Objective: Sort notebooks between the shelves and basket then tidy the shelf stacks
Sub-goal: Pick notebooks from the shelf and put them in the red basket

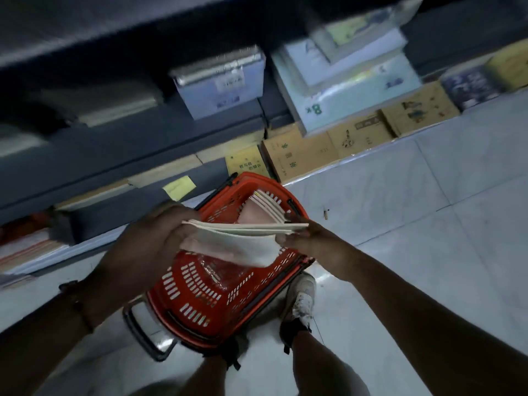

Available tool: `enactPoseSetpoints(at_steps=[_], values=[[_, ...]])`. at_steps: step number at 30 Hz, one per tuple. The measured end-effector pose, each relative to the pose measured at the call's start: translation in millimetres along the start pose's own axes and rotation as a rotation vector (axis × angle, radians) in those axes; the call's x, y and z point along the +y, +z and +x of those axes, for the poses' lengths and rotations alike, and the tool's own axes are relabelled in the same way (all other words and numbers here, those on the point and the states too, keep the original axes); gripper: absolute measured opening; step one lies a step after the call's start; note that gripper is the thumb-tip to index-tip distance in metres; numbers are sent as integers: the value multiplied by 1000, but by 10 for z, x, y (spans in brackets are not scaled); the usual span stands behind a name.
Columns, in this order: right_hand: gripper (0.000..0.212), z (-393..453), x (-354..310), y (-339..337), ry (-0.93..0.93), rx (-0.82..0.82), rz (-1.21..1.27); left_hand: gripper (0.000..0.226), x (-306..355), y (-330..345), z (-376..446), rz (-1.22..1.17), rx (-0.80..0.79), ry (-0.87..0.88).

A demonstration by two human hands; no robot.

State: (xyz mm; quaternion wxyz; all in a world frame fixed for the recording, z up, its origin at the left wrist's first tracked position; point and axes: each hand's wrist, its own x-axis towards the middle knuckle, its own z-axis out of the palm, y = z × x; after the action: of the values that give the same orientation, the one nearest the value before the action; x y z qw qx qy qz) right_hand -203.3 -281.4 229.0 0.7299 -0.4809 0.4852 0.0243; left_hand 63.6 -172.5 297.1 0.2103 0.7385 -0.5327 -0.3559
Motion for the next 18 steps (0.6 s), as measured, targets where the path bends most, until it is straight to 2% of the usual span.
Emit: enactPoseSetpoints(at_steps=[2, 3, 5, 9, 11, 13, 14, 16, 18], values=[[40, -371, -303, 47, -17, -72, 67, 13, 375, -368, -187, 16, 55, -14], [40, -581, -450, 80, -27, -76, 132, 12, 480, -537, -276, -31, 133, -16], [39, -1007, -765, 172, -76, -48, 181, 13, 796, -852, -419, -201, 180, -34], [28, -1636, -1280, 414, -226, 133, 176, 18, 1476, -1331, -691, -301, 228, -48], [24, -1898, -1498, 501, -258, 202, 237, 19, 1752, -1510, -845, -449, 312, -55], [25, -2109, -1711, 553, -284, 202, 299, 21, 1960, -1675, -985, -642, 350, -49], [25, -2213, -1825, 578, -297, 185, 323, 25, 2004, -1748, -1056, -775, 308, -51], [27, -2362, -2041, 616, -335, 143, 384, 41, 2060, -1860, -1245, -1023, 102, -116], [30, -2471, -2250, 669, -369, 96, 431, 43, 2051, -1874, -1481, -1092, -112, -193]])
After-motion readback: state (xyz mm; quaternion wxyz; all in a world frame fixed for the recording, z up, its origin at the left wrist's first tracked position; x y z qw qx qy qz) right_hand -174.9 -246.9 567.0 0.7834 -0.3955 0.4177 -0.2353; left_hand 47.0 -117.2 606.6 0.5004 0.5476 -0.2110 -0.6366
